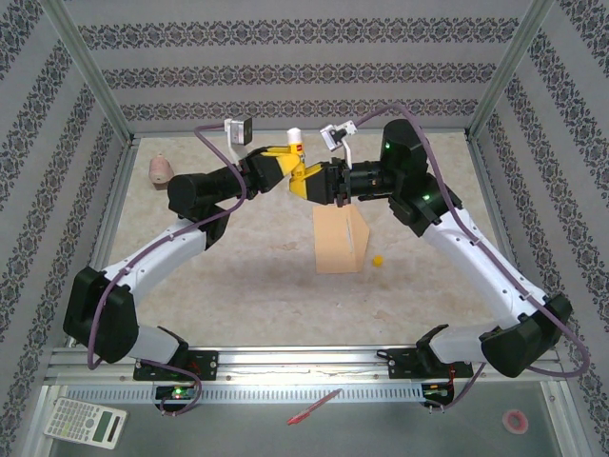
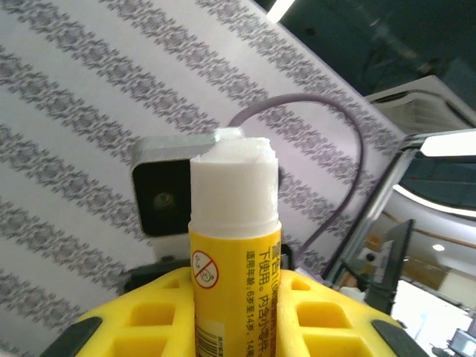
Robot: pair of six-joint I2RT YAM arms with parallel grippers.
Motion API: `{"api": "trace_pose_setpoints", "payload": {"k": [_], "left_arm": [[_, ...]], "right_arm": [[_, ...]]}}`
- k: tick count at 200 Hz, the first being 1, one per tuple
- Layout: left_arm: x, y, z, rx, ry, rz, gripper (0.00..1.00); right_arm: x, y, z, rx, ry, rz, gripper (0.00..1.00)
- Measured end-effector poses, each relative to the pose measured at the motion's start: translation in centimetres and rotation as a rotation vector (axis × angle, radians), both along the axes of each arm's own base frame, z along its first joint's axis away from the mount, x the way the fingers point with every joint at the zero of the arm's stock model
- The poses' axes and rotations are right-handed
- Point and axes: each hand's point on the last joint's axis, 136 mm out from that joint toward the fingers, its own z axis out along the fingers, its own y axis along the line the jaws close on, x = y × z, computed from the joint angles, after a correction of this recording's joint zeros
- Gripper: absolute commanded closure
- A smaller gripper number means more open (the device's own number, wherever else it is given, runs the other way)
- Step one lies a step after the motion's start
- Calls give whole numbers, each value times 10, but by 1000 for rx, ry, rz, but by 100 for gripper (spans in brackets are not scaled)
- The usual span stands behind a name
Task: Place the letter into the envelope and seal it
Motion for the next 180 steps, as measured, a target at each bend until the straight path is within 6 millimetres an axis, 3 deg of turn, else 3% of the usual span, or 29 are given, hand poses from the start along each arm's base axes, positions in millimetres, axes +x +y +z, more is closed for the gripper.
{"api": "trace_pose_setpoints", "payload": {"k": [15, 43, 62, 104, 134, 180], "left_arm": [[2, -2, -12, 63, 20, 33, 100], [10, 2, -25, 157, 44, 151, 100], [16, 8, -32, 208, 57, 236, 100], [38, 13, -60, 299, 139, 354, 100], [45, 16, -66, 309, 172, 395, 100], [49, 18, -66, 301, 188, 412, 100]], "right_arm": [[14, -9, 1, -48, -51, -118, 49], [24, -32, -2, -139, -134, -293, 47], [26, -36, -9, -205, -172, -355, 47], [29, -17, -49, -358, -184, -364, 46], [35, 1, -77, -436, -176, -346, 46], [40, 9, -89, -469, -169, -350, 46]]}}
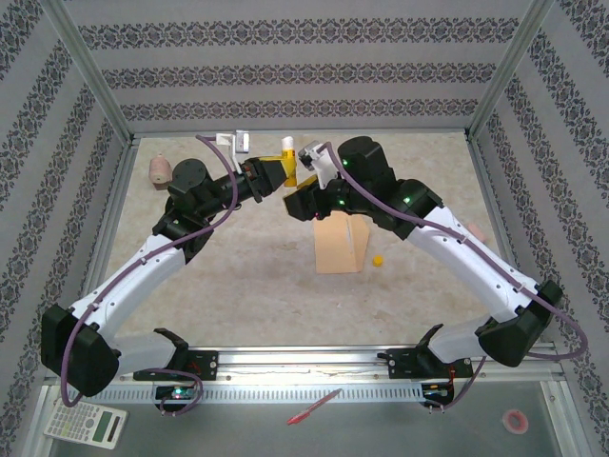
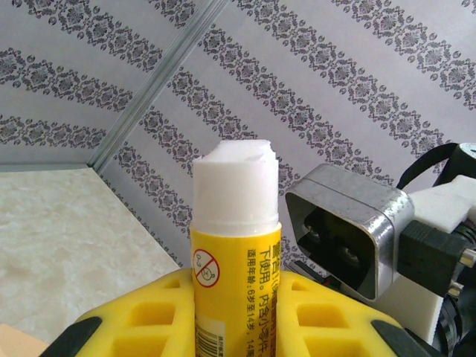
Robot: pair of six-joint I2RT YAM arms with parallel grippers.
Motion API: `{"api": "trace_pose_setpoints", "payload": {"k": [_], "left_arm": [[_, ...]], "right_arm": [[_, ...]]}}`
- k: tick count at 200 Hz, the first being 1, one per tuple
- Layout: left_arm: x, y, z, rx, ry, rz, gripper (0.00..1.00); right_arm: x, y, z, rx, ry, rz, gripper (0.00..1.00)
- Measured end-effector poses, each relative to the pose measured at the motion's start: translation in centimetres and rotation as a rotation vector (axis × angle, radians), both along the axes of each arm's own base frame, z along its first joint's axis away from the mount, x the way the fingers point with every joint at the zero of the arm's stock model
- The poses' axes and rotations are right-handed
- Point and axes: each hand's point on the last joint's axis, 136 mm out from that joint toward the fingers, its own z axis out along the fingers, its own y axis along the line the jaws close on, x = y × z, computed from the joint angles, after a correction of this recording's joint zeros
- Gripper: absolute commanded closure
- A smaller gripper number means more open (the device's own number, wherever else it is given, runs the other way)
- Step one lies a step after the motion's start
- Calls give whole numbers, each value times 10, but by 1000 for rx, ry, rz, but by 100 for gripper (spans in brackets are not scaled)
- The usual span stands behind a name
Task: Place the letter into the envelope and seal it
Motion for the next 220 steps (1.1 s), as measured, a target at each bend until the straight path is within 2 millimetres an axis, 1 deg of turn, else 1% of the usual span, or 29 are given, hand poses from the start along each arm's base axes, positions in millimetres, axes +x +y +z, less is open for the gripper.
{"api": "trace_pose_setpoints", "payload": {"k": [35, 53, 68, 84, 96, 109, 129, 142, 163, 189, 220], "left_arm": [[1, 0, -9, -2, 34, -1, 100], [1, 0, -12, -6, 45, -2, 100], [1, 0, -13, -15, 49, -3, 100], [1, 0, -12, -24, 51, -5, 100], [1, 0, -11, -32, 49, -6, 100], [0, 0, -10, -40, 50, -7, 100], [0, 0, -10, -51, 48, -8, 100], [1, 0, -10, -56, 47, -8, 100], [2, 1, -7, -65, 39, -5, 100], [1, 1, -2, -85, 21, -9, 100], [-3, 0, 8, -122, -12, -36, 100]], "right_arm": [[5, 3, 9, 26, -34, -8, 47], [6, 4, 13, 39, -46, -9, 50], [8, 5, 15, 49, -54, -10, 54], [10, 7, 16, 55, -60, -10, 61], [11, 8, 16, 58, -58, -11, 63], [11, 10, 16, 63, -58, -8, 64], [10, 10, 16, 66, -54, -9, 69], [10, 10, 17, 69, -51, -11, 73], [11, 11, 18, 77, -49, -14, 77], [11, 10, 24, 107, -49, -15, 78], [8, 5, 35, 195, -18, 17, 79]]}}
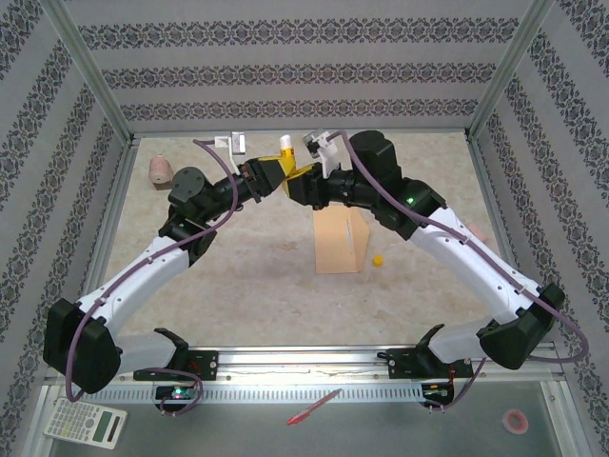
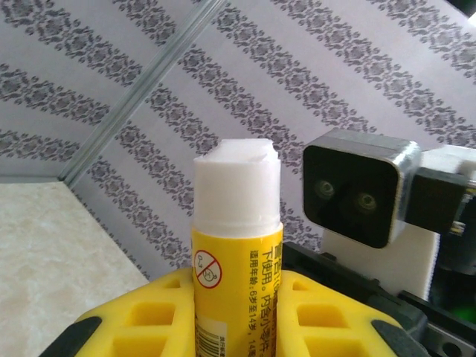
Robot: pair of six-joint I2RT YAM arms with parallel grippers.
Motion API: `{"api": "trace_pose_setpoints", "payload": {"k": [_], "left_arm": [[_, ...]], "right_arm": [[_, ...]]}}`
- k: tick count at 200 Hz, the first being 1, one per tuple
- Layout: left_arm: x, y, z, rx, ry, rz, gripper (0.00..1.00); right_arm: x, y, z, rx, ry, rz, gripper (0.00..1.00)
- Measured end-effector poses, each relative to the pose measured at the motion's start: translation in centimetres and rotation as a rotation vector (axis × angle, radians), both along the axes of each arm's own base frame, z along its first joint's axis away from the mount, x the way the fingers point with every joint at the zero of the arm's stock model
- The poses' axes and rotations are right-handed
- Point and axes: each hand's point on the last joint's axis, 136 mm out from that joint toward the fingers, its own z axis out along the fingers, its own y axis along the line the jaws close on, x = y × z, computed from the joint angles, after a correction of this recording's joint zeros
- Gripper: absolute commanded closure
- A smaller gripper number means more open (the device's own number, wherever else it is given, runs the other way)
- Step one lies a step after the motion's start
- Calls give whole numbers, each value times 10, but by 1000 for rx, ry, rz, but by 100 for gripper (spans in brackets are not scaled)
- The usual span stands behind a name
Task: Place the letter into the envelope and seal it
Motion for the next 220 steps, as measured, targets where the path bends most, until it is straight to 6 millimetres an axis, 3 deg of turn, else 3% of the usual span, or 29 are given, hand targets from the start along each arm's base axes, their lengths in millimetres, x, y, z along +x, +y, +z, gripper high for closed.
{"api": "trace_pose_setpoints", "payload": {"k": [72, 126, 174, 220], "left_arm": [[-14, -12, 32, -129, -109, -179, 100], [-37, -13, 64, -222, -208, -341, 100], [-52, -14, 71, -221, -245, -413, 100], [-52, -14, 71, -219, -243, -422, 100]], "right_arm": [[-19, -9, 36, 233, 110, 195, 78], [-41, -9, 65, 329, 103, 352, 78], [-55, -9, 72, 345, 104, 433, 78], [-53, -12, 72, 344, 105, 429, 76]]}}
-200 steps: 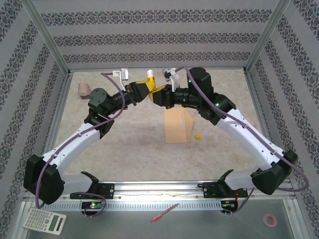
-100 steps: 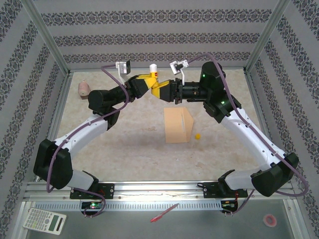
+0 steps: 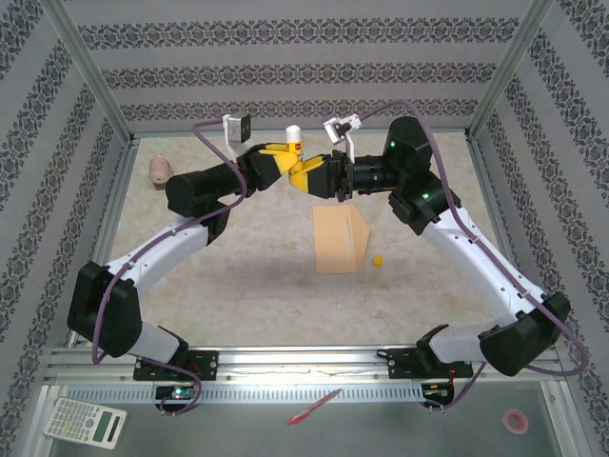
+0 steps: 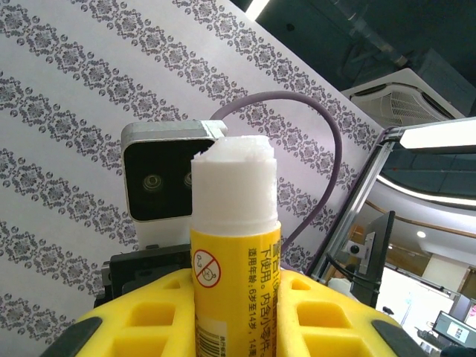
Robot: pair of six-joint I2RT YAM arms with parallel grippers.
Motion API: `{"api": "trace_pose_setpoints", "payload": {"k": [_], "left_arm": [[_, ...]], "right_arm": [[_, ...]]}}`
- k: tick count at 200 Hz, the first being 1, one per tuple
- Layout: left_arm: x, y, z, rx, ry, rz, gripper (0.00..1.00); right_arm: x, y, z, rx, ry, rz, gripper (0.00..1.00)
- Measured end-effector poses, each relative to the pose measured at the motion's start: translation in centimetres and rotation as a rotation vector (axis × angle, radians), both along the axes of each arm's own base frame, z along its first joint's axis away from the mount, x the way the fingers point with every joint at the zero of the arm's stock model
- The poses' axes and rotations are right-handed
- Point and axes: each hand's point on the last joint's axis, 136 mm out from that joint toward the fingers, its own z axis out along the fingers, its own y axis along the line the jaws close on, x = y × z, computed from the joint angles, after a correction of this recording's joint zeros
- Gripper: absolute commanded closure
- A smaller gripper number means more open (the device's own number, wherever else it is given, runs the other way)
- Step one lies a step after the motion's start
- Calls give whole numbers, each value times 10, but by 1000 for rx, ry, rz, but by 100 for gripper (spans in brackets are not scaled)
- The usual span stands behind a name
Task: Place the letter into the envelope and seal it
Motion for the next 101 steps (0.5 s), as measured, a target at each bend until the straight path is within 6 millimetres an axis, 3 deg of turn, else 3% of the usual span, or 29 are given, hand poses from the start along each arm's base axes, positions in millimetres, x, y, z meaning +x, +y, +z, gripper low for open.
{"api": "trace_pose_setpoints", "payload": {"k": [49, 101], "left_arm": [[2, -10, -12, 54, 14, -4, 100], [17, -8, -33, 190, 59, 175, 100]], "right_arm": [[13, -18, -9, -47, 3, -119, 50], [26, -57, -17, -199, -90, -426, 49]]}}
